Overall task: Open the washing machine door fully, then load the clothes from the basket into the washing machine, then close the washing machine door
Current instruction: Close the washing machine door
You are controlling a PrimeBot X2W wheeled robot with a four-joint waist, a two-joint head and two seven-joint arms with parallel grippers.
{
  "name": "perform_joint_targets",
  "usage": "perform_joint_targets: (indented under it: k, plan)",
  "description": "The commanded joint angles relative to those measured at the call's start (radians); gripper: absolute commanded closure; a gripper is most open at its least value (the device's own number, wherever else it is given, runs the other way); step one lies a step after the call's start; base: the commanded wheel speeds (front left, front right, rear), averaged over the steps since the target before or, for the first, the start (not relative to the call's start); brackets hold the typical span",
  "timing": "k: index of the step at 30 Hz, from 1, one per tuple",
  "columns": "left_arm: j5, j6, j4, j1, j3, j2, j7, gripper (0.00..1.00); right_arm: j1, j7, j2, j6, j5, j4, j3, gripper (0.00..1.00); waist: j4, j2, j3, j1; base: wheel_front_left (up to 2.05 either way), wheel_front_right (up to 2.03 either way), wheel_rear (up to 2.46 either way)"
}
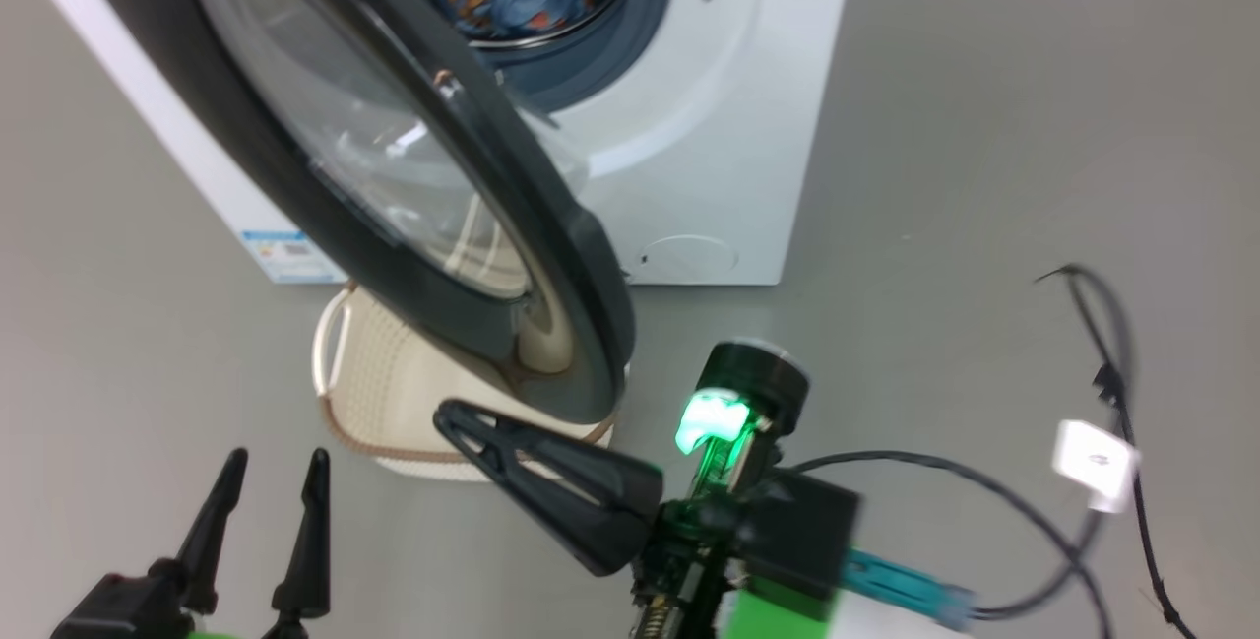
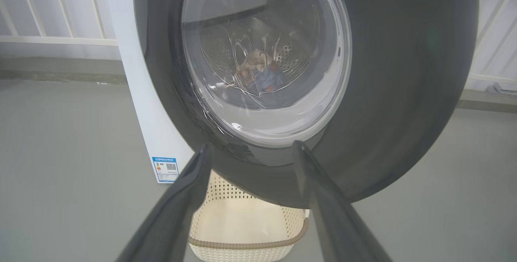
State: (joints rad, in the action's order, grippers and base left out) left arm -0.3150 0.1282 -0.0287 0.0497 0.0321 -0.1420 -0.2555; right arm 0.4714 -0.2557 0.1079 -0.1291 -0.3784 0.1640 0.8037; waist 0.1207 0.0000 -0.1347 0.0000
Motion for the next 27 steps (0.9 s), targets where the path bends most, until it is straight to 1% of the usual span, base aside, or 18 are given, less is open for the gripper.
perform_joint_targets:
  k: [1, 4, 5, 6, 11, 17, 21, 27]
  plan:
    - [-0.005, 0.002, 0.027, -0.044, -0.029, -0.013, -0.006, 0.00, 0.007, 0.003, -0.023, -0.002, -0.007, 0.003, 0.018, 1.00, 0.037, 0.0000, -0.032, 0.0000, 0.00, 0.00, 0.00]
    - [-0.013, 0.002, 0.025, -0.061, -0.015, -0.010, -0.006, 0.00, 0.008, 0.000, -0.026, -0.002, -0.018, -0.083, 0.037, 1.00, 0.065, 0.0000, -0.057, 0.0000, 0.00, 0.00, 0.00]
    - [-0.019, 0.002, 0.024, -0.073, -0.007, -0.009, -0.006, 0.00, 0.009, -0.002, -0.027, -0.002, -0.022, -0.141, 0.033, 1.00, 0.081, 0.0000, -0.073, 0.0000, 0.00, 0.00, 0.00]
    - [-0.021, 0.002, 0.024, -0.078, -0.003, -0.009, -0.006, 0.00, 0.011, -0.002, -0.025, -0.002, -0.018, -0.171, 0.027, 1.00, 0.088, 0.0000, -0.081, 0.0000, 0.00, 0.00, 0.00]
    - [-0.038, 0.002, 0.026, -0.104, 0.006, -0.005, -0.006, 0.00, 0.018, -0.005, -0.028, -0.002, -0.009, -0.275, -0.015, 1.00, 0.114, 0.0000, -0.123, 0.0000, 0.00, 0.00, 0.00]
    - [-0.048, 0.002, 0.031, -0.138, 0.012, -0.002, -0.006, 0.00, 0.032, -0.006, -0.038, -0.002, 0.017, -0.321, -0.079, 1.00, 0.129, 0.0000, -0.168, 0.0000, 0.00, 0.00, 0.00]
    - [-0.054, 0.002, 0.034, -0.156, 0.017, -0.001, -0.006, 0.00, 0.040, -0.006, -0.045, -0.002, 0.043, -0.335, -0.154, 1.00, 0.132, 0.0000, -0.194, 0.0000, 0.00, 0.00, 0.00]
    - [-0.061, 0.002, 0.039, -0.169, 0.027, -0.007, -0.006, 0.00, 0.062, -0.006, -0.051, -0.002, 0.081, -0.303, -0.285, 1.00, 0.129, 0.0000, -0.221, 0.0000, 0.00, 0.00, 0.00]
